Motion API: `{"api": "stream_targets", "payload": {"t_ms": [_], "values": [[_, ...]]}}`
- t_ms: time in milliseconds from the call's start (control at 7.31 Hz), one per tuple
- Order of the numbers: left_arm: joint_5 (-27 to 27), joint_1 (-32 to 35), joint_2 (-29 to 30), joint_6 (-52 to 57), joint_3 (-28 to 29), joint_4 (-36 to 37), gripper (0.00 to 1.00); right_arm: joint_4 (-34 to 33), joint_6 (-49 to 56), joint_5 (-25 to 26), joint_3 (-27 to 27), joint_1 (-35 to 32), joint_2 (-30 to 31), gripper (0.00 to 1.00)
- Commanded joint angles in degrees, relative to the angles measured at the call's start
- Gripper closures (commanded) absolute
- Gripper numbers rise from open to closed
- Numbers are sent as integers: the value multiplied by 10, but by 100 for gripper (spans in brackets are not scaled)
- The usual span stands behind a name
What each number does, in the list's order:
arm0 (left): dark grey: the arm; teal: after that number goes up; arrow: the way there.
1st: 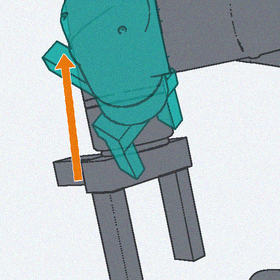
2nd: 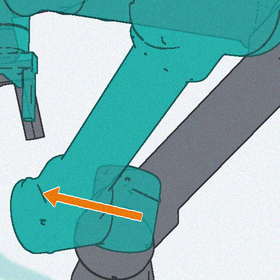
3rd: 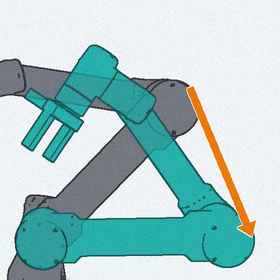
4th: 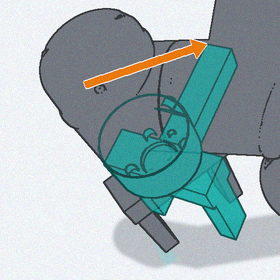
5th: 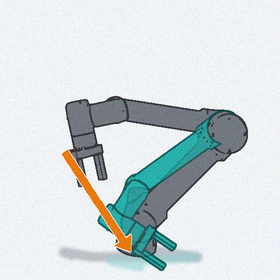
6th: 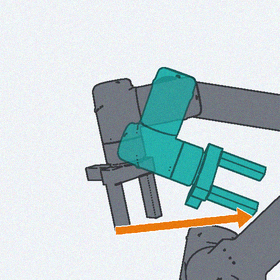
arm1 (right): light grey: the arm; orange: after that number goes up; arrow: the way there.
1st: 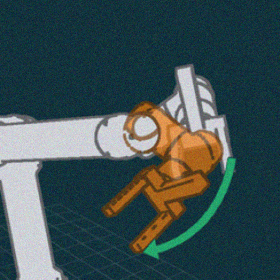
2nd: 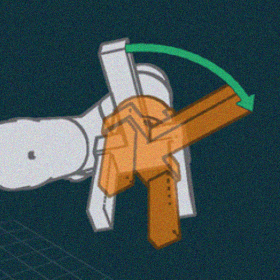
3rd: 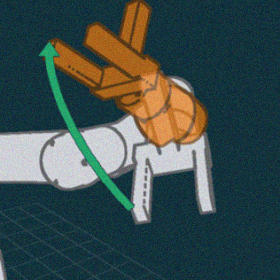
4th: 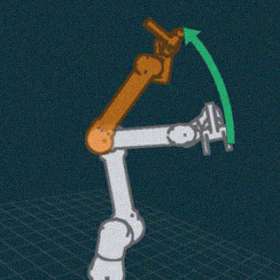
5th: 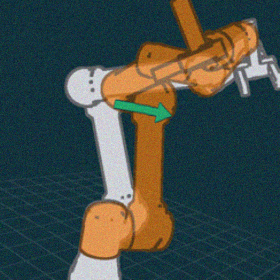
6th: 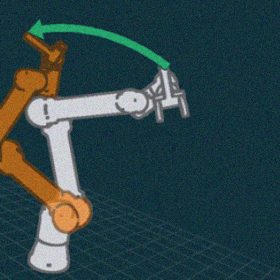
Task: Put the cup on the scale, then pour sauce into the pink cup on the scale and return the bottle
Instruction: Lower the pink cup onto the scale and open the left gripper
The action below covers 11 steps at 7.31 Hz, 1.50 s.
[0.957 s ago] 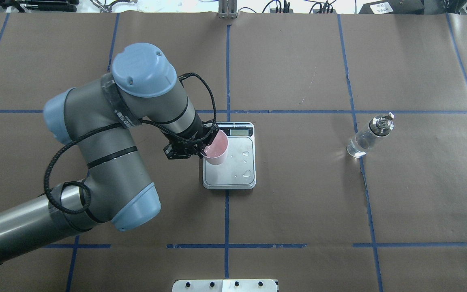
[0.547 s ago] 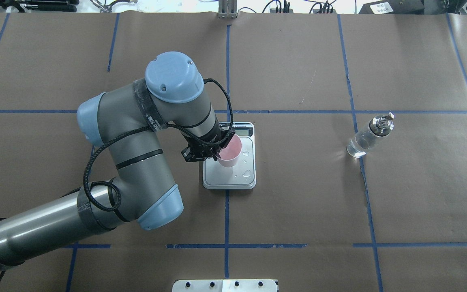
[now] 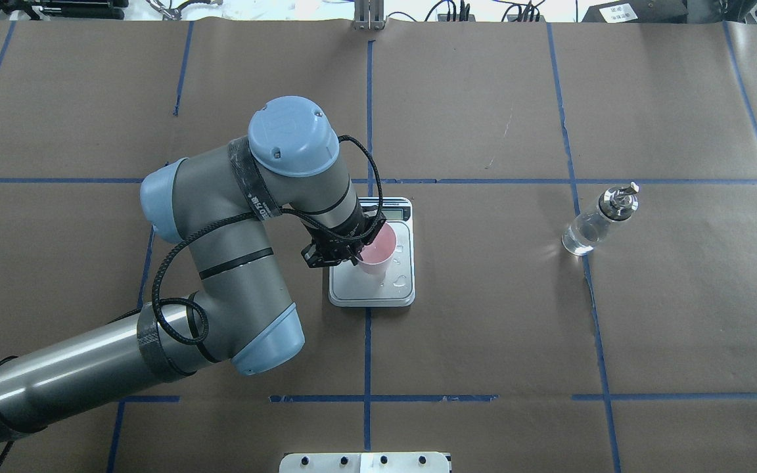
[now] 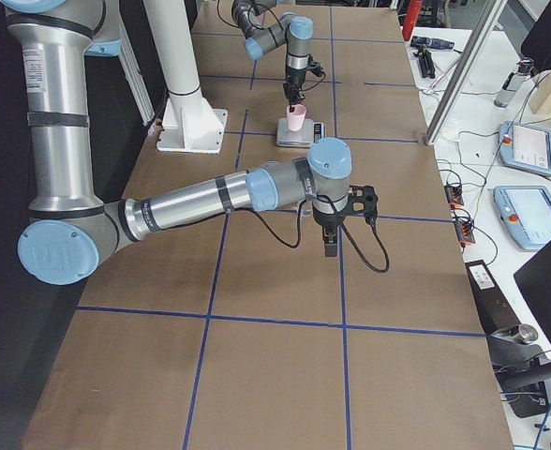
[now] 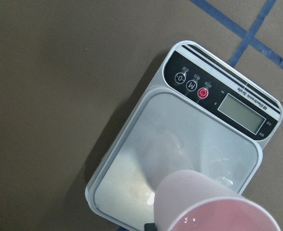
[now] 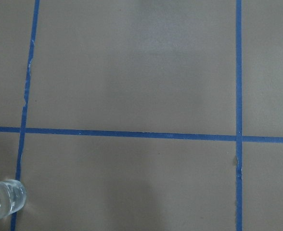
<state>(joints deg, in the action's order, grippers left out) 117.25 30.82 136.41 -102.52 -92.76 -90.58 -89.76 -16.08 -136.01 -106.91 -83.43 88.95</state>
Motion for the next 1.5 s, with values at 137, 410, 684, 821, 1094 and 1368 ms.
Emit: {"api": "stream_targets", "payload": {"t_ms": [137, 410, 684, 821, 1094, 1368], "values": [[0, 0, -2, 1, 8, -8, 100, -1, -1, -1, 0, 0, 0, 0], [0, 0, -4, 6, 8, -11, 81, -1, -1, -1, -1, 0, 0, 0], [0, 1, -5, 3, 19, -35, 51, -1, -1, 0, -1, 0, -1, 0], [0, 2, -6, 6, 19, -36, 38, -1, -1, -6, -1, -1, 0, 0], [-3, 9, -12, 27, 0, -29, 1, -1, -1, -5, -7, -1, -1, 0], [-1, 14, -50, 54, -85, 19, 0, -7, -2, 0, -36, 2, 0, 0]]}}
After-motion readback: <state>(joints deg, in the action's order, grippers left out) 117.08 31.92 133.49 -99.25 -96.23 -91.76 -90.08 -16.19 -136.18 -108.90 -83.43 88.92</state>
